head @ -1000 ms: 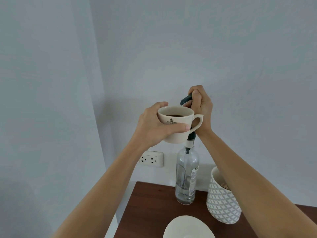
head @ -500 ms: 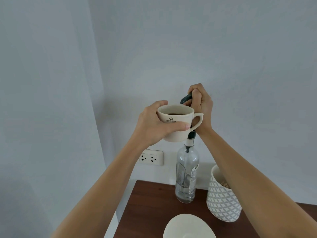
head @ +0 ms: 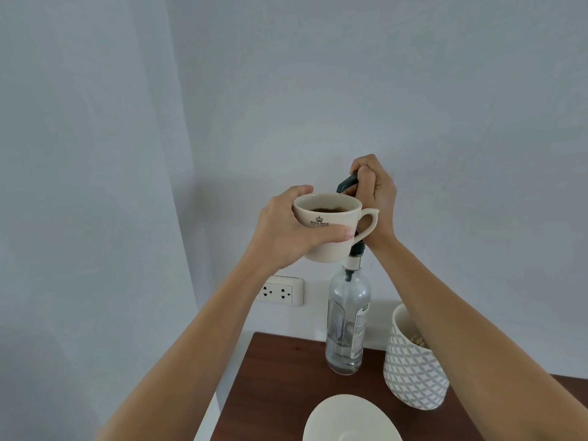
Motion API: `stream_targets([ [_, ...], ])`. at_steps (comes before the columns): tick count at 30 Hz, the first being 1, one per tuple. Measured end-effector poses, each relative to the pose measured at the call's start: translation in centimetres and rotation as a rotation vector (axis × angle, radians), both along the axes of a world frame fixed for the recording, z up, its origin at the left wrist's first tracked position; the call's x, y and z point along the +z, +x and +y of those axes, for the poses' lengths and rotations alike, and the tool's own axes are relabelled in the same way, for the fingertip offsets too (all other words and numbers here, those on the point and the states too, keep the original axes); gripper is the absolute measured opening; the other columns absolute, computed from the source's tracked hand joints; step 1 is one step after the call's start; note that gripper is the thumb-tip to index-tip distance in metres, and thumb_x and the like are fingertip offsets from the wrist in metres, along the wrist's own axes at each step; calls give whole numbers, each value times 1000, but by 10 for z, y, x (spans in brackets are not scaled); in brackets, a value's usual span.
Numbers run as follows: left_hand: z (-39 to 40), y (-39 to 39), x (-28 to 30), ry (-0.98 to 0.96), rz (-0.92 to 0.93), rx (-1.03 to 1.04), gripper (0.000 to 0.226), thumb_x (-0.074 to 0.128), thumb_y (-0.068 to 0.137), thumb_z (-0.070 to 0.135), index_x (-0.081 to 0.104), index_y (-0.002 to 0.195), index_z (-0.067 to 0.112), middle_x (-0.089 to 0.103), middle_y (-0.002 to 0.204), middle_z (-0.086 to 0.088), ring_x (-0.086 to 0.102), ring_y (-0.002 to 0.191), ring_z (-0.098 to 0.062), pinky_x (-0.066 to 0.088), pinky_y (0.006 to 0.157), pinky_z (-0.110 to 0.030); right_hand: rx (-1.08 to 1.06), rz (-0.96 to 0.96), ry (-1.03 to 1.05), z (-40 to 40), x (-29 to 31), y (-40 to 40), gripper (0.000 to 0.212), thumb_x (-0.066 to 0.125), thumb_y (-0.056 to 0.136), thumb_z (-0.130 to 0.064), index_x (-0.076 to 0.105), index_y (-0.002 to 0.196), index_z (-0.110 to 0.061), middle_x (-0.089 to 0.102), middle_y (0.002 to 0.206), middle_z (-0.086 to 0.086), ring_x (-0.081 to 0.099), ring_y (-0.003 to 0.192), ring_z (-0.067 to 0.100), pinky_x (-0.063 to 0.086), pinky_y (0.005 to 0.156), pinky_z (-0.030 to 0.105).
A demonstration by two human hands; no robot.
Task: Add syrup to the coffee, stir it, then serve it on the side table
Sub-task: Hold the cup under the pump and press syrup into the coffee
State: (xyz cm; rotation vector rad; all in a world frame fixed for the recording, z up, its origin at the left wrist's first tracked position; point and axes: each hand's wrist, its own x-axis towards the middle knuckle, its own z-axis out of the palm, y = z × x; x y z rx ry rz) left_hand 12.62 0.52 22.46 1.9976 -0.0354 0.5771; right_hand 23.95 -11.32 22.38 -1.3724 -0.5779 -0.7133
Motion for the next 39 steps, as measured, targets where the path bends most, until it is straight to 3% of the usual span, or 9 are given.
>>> stream_targets([
  [7,0,-1,1,8,4,1,120,82,31,63,54,141,24,66,122,8,64,112,-13,57,96,-34,8,9,7,0,0,-4,23,34,94,-4,51,78,-3,45,41,-12,44,43,9,35,45,24],
  [13,-2,-2,0,9,4,0,120,82,30,64,55,140,24,67,120,8,66,110,-13,56,92,-30,111,26,21,-3,2,-8,23,36,100,-14,52,87,-4,50,46,-3,48,52,25,43,54,41],
  [19,-5,-5,7,-6,-4,5,119,82,30,62,55,140,25,66,123,5,65,112,-16,58,95,-36,133,15,-168,-20,9,-11,29,33,106,-28,57,103,-11,61,57,2,59,64,23,49,67,42],
  [23,-5,-9,11,-6,-5,12,121,82,29,62,55,140,24,66,123,5,65,112,-16,57,93,-34,132,32,-290,-33,15,-16,28,34,106,-32,56,116,-18,68,73,14,63,70,20,52,73,37],
  [26,-5,-12,12,-16,0,15,121,82,28,61,55,140,24,66,124,4,65,113,-17,57,95,-35,44,76,-319,-41,15,-24,31,33,104,-42,46,128,-26,72,80,3,68,69,8,53,73,23],
  [28,-5,-15,11,-18,1,16,121,82,28,61,55,140,24,66,124,4,64,114,-18,57,97,-37,-48,114,-232,-44,13,-35,30,33,104,-43,46,126,-26,71,86,-1,70,71,4,53,74,22],
  [32,-6,-20,7,-3,-1,20,121,82,29,62,55,140,22,66,123,3,65,113,-18,57,97,-38,-92,192,-79,-49,-2,-65,32,37,103,-41,58,105,-18,71,88,-2,73,88,22,58,85,41],
  [36,-6,-25,-2,9,5,4,120,83,31,62,55,140,22,67,122,4,65,113,-18,57,98,-39,41,239,-128,-52,-26,-94,32,37,96,-58,65,93,-42,76,91,6,72,91,27,57,89,50],
  [39,-7,-31,-13,16,12,-17,120,84,31,63,55,141,22,67,122,4,65,113,-17,56,100,-40,195,262,-149,-52,-40,-110,26,39,98,-54,55,119,-52,72,107,3,70,103,21,57,91,44],
])
